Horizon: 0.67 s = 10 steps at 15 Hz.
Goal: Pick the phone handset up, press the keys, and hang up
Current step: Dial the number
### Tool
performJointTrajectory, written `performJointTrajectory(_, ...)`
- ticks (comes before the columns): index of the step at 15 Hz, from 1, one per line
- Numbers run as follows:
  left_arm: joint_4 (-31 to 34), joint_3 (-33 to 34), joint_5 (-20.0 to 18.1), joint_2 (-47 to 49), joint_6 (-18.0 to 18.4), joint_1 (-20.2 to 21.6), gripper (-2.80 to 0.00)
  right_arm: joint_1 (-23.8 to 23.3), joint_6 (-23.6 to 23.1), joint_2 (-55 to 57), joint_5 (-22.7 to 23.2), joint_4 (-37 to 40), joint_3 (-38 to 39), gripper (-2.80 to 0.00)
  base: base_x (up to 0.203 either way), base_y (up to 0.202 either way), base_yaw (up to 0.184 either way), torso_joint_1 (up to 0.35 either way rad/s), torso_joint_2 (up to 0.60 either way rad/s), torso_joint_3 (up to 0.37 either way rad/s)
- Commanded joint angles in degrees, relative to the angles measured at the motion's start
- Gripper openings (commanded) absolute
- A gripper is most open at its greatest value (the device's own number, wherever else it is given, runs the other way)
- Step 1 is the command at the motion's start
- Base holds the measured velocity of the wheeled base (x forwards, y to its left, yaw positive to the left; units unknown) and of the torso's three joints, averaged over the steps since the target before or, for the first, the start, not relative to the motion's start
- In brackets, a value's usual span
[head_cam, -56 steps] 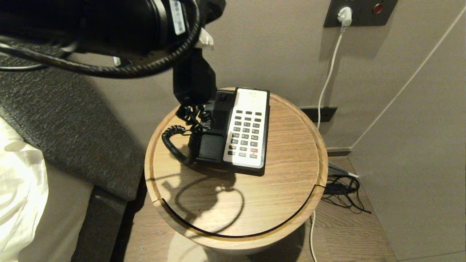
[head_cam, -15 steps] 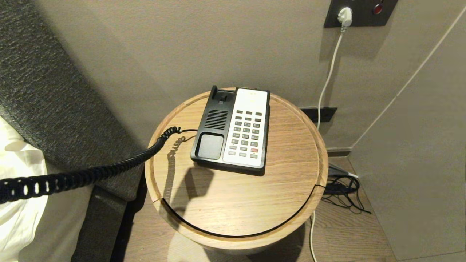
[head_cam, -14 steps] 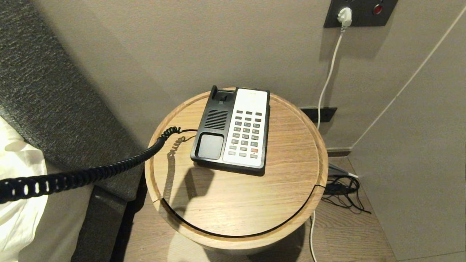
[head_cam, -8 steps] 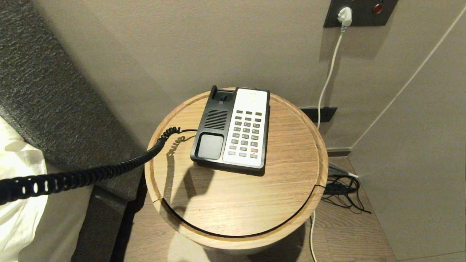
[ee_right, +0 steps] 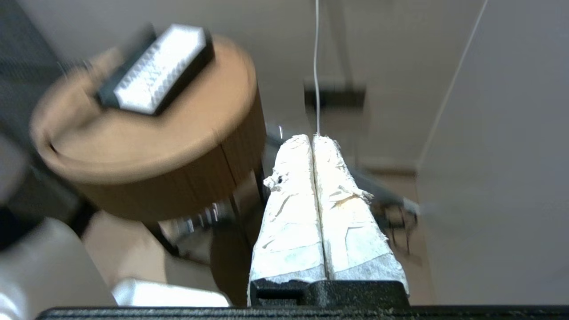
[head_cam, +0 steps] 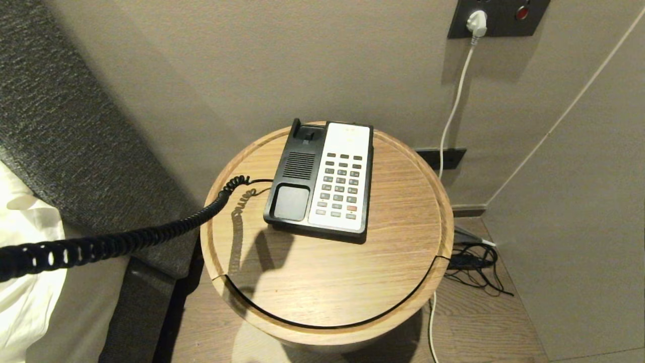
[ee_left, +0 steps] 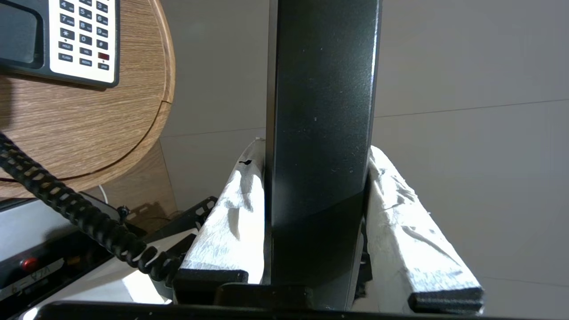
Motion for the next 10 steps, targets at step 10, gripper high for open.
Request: performJointTrajectory(10, -1.6, -0.5, -0.2, 3.2, -0.1, 0.5, -2.80, 11.3, 21.1, 64.3, 11.8, -0.5, -35.3, -2.80, 0.000, 0.000, 0.000, 0.000, 0.00, 0.000)
